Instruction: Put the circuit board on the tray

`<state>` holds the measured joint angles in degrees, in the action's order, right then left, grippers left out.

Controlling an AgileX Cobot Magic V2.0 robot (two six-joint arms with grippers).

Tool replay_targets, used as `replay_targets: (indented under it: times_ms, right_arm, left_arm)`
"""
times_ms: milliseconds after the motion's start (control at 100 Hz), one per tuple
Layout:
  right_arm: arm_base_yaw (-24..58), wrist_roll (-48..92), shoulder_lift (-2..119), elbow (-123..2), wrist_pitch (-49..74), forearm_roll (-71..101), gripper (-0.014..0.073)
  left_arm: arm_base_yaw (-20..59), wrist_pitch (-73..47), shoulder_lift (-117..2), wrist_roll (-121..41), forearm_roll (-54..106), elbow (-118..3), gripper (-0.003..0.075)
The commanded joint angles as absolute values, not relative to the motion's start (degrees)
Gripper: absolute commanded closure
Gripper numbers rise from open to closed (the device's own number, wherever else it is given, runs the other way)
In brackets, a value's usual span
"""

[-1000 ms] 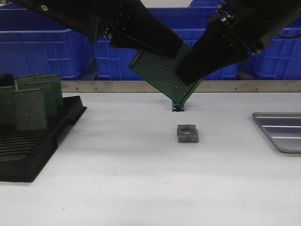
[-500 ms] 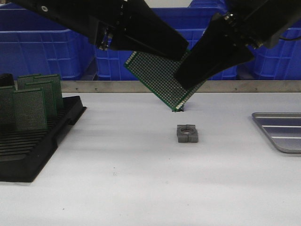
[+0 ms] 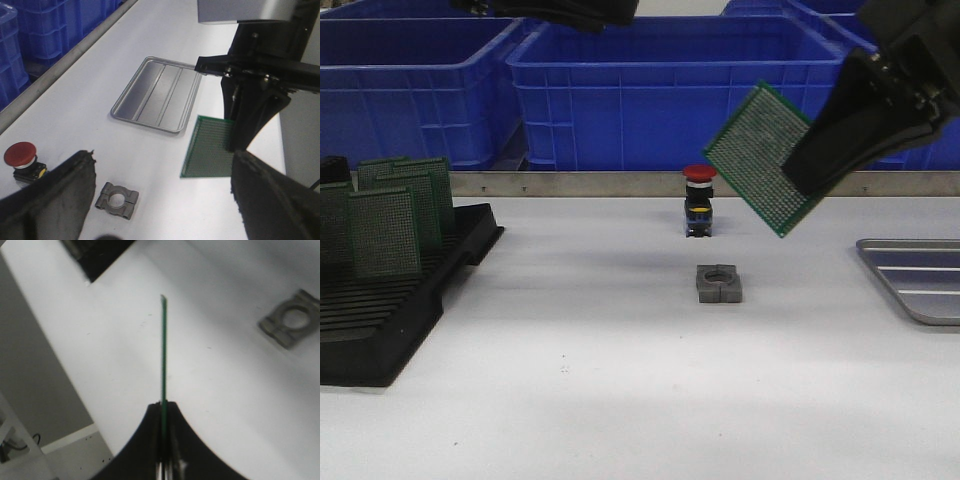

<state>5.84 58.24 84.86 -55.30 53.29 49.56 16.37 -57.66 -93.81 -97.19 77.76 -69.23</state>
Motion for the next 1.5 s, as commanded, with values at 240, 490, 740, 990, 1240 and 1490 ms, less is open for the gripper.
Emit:
replay_targets:
  times_ms: [240, 490, 740, 990, 1240, 1490]
  right_arm:
    - [-6.5, 50.9, 91.6, -55.7, 41.7, 51.4, 0.0663]
    - [-11.2, 50.9, 97.4, -55.9, 34.4, 51.4, 0.0663]
    - [-11.7, 50.9, 99.2, -57.6, 33.8, 50.9, 0.0496]
    - [-11.7, 50.4, 98.5, -57.6, 31.5, 43.1, -0.0043]
    - [-11.7, 50.3, 95.1, -57.6, 27.6, 41.8, -0.0016]
    - [-11.7, 50.3, 92.8, -57.6, 27.5, 41.9, -0.0016]
  left_arm:
    - [15.3, -59.8, -91.4, -96.7, 80.4, -71.1, 0.0187]
    - [15.3, -59.8, -91.4, -96.7, 80.4, -71.1, 0.0187]
    - [15.3, -59.8, -91.4, -96.7, 80.4, -71.1, 0.0187]
    - [14.5, -58.7, -91.4, -96.7, 79.1, -71.1, 0.0187]
    - [9.5, -58.6, -90.4, -96.7, 70.1, -72.6, 0.0187]
    - [5.5, -57.4, -89.9, -96.5, 40.7, -74.9, 0.0187]
